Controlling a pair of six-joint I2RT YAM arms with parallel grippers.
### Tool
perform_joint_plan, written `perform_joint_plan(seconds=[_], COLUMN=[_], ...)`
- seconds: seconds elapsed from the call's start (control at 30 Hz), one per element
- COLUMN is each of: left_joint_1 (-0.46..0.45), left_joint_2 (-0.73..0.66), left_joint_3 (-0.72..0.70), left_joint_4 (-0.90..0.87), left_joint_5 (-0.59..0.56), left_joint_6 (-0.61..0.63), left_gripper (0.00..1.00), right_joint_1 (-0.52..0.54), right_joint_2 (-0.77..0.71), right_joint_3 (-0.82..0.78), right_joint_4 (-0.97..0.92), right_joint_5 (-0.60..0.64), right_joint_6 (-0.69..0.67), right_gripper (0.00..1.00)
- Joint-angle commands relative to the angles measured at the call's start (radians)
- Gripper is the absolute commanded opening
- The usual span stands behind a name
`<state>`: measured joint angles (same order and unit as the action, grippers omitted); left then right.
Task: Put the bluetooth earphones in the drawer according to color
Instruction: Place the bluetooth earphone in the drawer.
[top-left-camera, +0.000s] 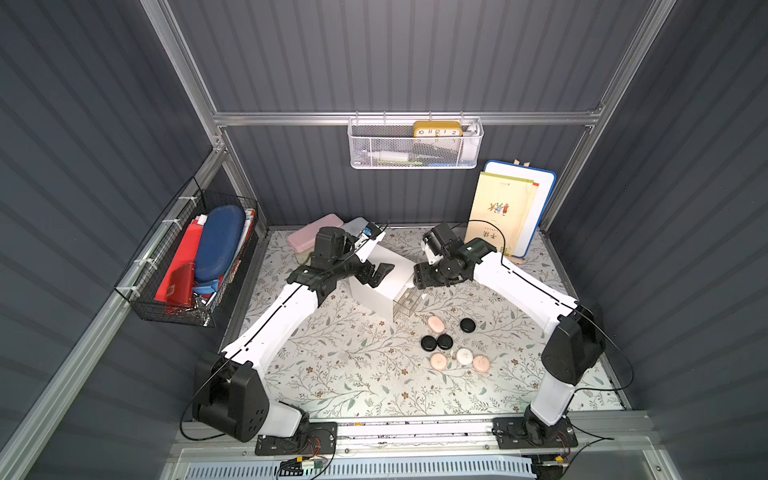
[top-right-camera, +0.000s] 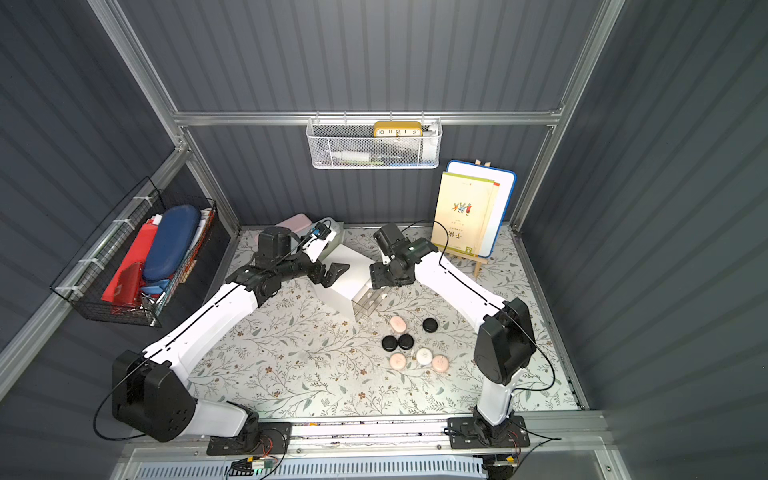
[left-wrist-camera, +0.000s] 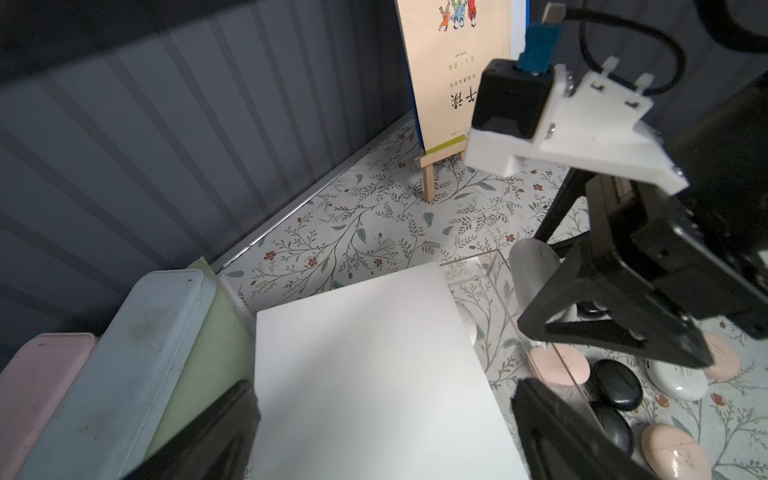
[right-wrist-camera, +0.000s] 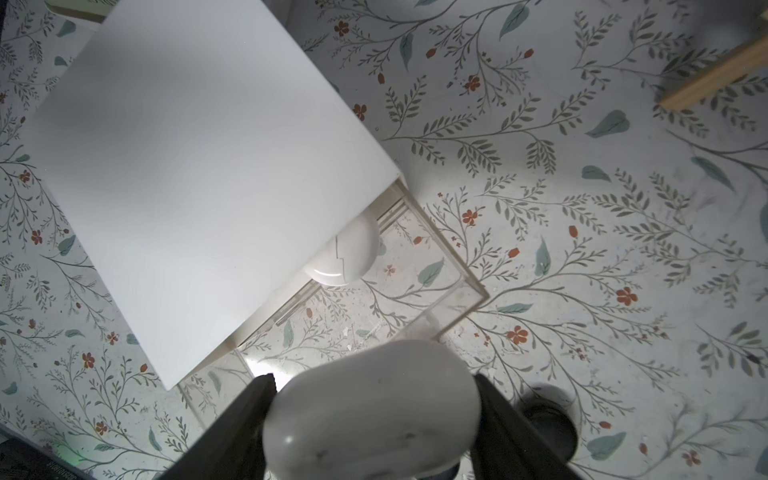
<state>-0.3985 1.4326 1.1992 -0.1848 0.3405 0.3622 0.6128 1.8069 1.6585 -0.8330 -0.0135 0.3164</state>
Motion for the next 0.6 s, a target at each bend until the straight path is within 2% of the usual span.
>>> perform_joint_plan(seconds=[0.0,0.57], left_joint_1=[0.004,0.006], left_joint_2=[-0.037,-0.049], left_joint_3=[-0.023,-0.034], left_joint_4=[-0.023,-0.043], left_joint_5=[0.033,0.036], left_joint_6=[0.041,0.058], left_gripper=[0.99,0.99], right_joint_1=[0.011,0.033], right_joint_2=[0.015,0.078], right_joint_3=[0.038,0.061], right_joint_4=[0.007,0.032], right_joint_5=[-0.022,-0.07], right_joint_6=[-0.017,-0.037], right_gripper=[0.65,0.65])
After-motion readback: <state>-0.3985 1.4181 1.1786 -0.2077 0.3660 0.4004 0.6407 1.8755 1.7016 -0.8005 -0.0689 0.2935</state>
